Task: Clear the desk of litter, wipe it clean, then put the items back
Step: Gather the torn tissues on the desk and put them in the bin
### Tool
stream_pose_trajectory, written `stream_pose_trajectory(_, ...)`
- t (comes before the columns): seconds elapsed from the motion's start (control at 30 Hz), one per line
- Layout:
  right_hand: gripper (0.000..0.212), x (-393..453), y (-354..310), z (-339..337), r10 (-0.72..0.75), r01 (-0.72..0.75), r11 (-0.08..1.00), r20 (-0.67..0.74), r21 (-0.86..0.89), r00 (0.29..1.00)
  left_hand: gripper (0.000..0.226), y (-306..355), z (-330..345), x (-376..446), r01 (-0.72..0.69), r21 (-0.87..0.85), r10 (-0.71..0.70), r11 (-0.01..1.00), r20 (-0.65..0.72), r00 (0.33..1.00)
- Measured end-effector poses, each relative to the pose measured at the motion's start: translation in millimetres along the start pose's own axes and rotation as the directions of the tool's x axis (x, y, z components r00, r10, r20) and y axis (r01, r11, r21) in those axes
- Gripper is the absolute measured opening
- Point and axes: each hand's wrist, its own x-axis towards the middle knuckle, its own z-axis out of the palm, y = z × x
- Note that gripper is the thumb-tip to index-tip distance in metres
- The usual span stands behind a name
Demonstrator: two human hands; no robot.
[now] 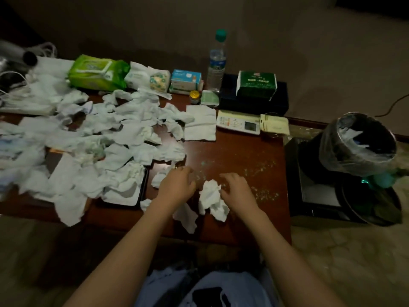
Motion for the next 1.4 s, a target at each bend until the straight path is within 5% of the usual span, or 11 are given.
stream_pose_trajectory(0.2, 0.088, -8.2, -6.8, 29.3, -0.045, 0.202, 0.901, 0.381, -0.384, 0.924, 0.052, -23.3, 26.5, -23.5, 0.044, 0.162, -0.053, 0.986, 0.054, 0.997)
stream_pose_trajectory(0.33, 0.088, -6.5, -4.6, 41.7, -0.021, 0.221, 0.891, 0.45, -0.396, 0.893, 0.071, -30.5, 37.7, -39.6, 0.049, 0.194, -0.056, 0.98, 0.03, 0.998)
stream_pose_trajectory(0.5, 0.064, -5.9, -5.5, 48.1, -0.011, 0.129, 0.938, 0.342, -0.323, 0.94, 0.099, -32.7, 51.2, -56.1, 0.155, 0.211, -0.174, 0.965, 0.073, 0.982)
stream_pose_trajectory(0.77, 0.03, -9.4, -6.7, 41.8, -0.024, 0.042, 0.99, 0.13, -0.138, 0.991, 0.097, -34.9, 68.4, -57.5, 0.423, 0.142, -0.437, 0.895, 0.082, 0.896)
stream_pose_trajectory(0.93, 0.033, -12.2, -8.3, 33.0, -0.018, 0.02, 0.999, 0.057, -0.038, 0.998, 0.057, -29.3, 76.0, -55.6, 0.348, 0.139, -0.346, 0.927, -0.04, 0.938)
stream_pose_trajectory(1.2, 0.044, -13.5, -7.9, 14.4, 0.023, -0.022, 0.998, -0.02, 0.061, 1.0, 0.013, -12.8, 71.7, -44.3, 0.239, -0.132, -0.226, 0.962, 0.102, 0.969)
stream_pose_trajectory(1.4, 0.038, -14.8, 5.7, -15.3, 0.058, -0.021, 0.979, -0.18, 0.202, 0.982, 0.013, 21.1, 57.4, -21.4, 0.047, -0.208, -0.034, 0.977, 0.063, 0.997)
